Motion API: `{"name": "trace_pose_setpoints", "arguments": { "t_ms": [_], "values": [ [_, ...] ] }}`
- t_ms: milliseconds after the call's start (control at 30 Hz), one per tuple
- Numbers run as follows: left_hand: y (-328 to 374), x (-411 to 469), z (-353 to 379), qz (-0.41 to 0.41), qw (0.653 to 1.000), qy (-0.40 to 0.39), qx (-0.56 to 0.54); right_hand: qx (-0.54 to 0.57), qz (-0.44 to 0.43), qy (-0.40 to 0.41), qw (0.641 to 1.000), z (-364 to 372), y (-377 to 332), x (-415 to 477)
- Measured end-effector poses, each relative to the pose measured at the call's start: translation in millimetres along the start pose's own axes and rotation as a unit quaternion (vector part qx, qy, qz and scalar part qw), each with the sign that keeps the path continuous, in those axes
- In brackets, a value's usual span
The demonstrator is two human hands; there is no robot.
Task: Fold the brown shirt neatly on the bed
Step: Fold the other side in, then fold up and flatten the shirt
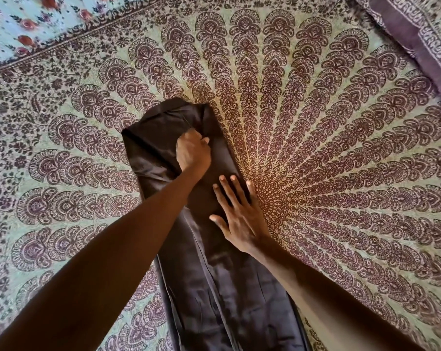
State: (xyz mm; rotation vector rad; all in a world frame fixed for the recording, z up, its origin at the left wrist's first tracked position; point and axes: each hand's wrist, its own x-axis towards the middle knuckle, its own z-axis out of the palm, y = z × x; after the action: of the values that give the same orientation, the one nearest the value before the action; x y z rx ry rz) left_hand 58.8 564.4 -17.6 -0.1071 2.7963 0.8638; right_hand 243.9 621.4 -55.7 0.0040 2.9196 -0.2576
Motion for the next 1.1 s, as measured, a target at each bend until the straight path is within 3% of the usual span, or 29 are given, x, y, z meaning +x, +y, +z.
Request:
{"name": "trace_pose_setpoints", "arguments": {
  "t_ms": [67,167,267,333,433,500,600,667,833,1000,1100],
  "values": [
    [-0.5,5.0,-7.6,-0.057,0.998,-0.003,-0.04,-0.008,-0.012,-0.001,1.0,0.3,0.9,2.6],
    [-7.6,12.5,-12.4,-0.02,1.0,-0.014,-0.011,-0.001,-0.016,-0.002,1.0,-0.5,0.7,4.8],
    [-15.8,16.9,-12.7,0.124,0.989,0.035,0.065,-0.001,-0.003,0.001,1.0,-1.0,-1.0,2.6],
    [-16.9,15.8,-9.0,0.248,0.955,0.056,0.152,0.007,0.019,0.014,1.0,-1.7,-3.4,1.8],
    [-23.8,18.4,7.7,0.35,0.903,-0.041,0.246,0.011,0.045,0.018,0.999,-1.8,-5.8,1.2],
    [-33.5,28.1,21.0,0.335,0.892,-0.103,0.287,0.01,0.05,0.017,0.999,1.9,-6.1,-0.4],
    [-39.2,41.5,25.0,0.322,0.893,-0.128,0.288,0.006,0.052,0.014,0.999,7.7,-4.8,-0.9],
    [-37.6,35.0,16.7,0.33,0.89,-0.098,0.298,0.008,0.056,0.009,0.998,6.7,-5.6,-2.5],
    [-58.4,-68.2,2.0,0.274,0.938,0.032,0.21,0.011,0.082,0.001,0.997,4.7,-17.1,-47.3],
    [-113.0,-110.9,8.7,0.331,0.889,-0.048,0.312,0.016,0.11,-0.021,0.994,17.5,-27.1,-111.6],
    [-109.6,-107.2,6.6,0.322,0.901,-0.046,0.288,0.027,0.118,-0.023,0.992,18.7,-32.0,-136.0]
  ]
}}
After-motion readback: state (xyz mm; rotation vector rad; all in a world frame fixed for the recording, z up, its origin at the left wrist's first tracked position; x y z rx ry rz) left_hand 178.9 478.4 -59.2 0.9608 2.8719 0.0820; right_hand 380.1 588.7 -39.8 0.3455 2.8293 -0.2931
